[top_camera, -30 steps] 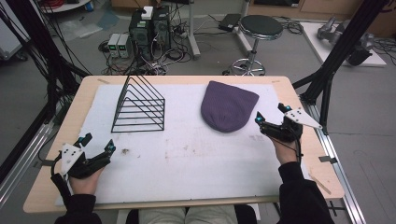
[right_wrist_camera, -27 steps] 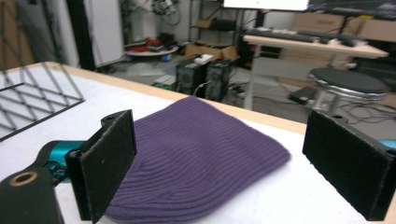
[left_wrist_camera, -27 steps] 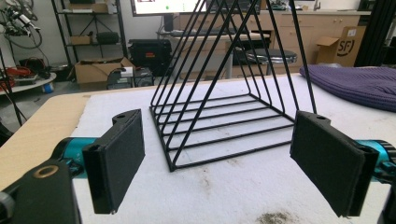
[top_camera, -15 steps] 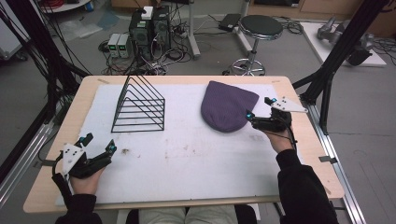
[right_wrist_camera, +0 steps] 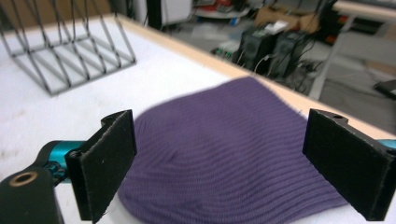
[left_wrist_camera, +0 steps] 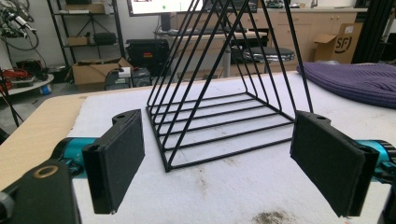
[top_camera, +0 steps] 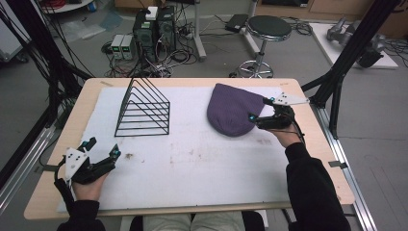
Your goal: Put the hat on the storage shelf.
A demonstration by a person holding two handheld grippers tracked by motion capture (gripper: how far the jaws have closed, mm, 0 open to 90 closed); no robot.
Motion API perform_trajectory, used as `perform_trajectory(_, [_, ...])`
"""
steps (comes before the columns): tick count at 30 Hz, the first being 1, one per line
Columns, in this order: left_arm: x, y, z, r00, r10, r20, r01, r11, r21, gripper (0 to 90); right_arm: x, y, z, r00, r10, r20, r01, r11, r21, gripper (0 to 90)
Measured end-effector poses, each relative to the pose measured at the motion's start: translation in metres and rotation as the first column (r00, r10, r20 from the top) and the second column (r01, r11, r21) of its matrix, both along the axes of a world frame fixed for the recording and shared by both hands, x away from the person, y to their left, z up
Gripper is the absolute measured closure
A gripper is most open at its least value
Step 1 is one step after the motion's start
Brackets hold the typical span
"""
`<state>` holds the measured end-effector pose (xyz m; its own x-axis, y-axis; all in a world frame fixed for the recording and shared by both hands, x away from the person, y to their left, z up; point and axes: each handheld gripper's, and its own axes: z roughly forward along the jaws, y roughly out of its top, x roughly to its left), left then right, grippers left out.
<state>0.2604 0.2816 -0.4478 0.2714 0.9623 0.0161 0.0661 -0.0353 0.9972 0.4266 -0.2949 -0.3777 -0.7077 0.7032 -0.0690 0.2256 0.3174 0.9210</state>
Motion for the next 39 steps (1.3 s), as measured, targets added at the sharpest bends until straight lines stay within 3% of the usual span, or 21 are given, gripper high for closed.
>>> perform_trajectory(4, [0.0,-0.001,0.0,1.0,-0.003,-0.001,0.003,1.0,-0.006,18.1,0.008,0.012,0.003,0.9945,0.105,-0.01,-0.105,0.991,-0.089,8.9])
perform_trajectory(7, [0.0,0.0,0.0,1.0,-0.005,-0.004,0.005,1.0,-0.001,18.0,0.015,0.021,0.007,0.9838,0.176,-0.032,-0.179,0.973,-0.144,8.9])
perform_trajectory(12, [0.001,0.0,-0.001,1.0,-0.004,-0.005,0.004,1.0,-0.005,18.0,0.024,0.032,0.003,0.9657,0.246,-0.085,-0.258,0.946,-0.197,8.9])
perform_trajectory(15, [0.001,0.0,-0.001,1.0,-0.004,-0.004,0.004,1.0,-0.005,18.0,0.025,0.037,-0.004,0.9597,0.253,-0.123,-0.275,0.937,-0.215,8.9])
perform_trajectory(20, [0.0,0.001,-0.001,1.0,-0.006,-0.006,0.006,1.0,-0.005,18.0,0.027,0.047,-0.018,0.9451,0.28,-0.169,-0.317,0.908,-0.273,8.9])
perform_trajectory(24, [0.001,0.001,-0.001,0.9999,-0.007,-0.007,0.007,1.0,-0.006,18.0,0.029,0.053,-0.025,0.9408,0.282,-0.189,-0.328,0.896,-0.298,8.9])
perform_trajectory(28, [0.0,0.0,-0.001,0.9999,-0.012,-0.008,0.012,0.9999,-0.002,18.0,0.034,0.056,-0.038,0.9258,0.29,-0.242,-0.362,0.867,-0.344,8.9])
perform_trajectory(33, [0.001,0.0,-0.002,0.9999,-0.013,-0.011,0.012,0.9999,-0.007,18.0,0.034,0.058,-0.047,0.9093,0.325,-0.26,-0.408,0.819,-0.404,8.9])
perform_trajectory(36, [0.0,-0.001,-0.002,0.9998,-0.016,-0.013,0.016,0.9998,-0.009,18.0,0.035,0.058,-0.051,0.9092,0.327,-0.258,-0.412,0.8,-0.437,8.9])
perform_trajectory(39, [0.0,-0.001,-0.002,0.9998,-0.016,-0.013,0.016,0.9998,-0.007,18.0,0.036,0.058,-0.054,0.9133,0.316,-0.257,-0.403,0.793,-0.457,8.9])
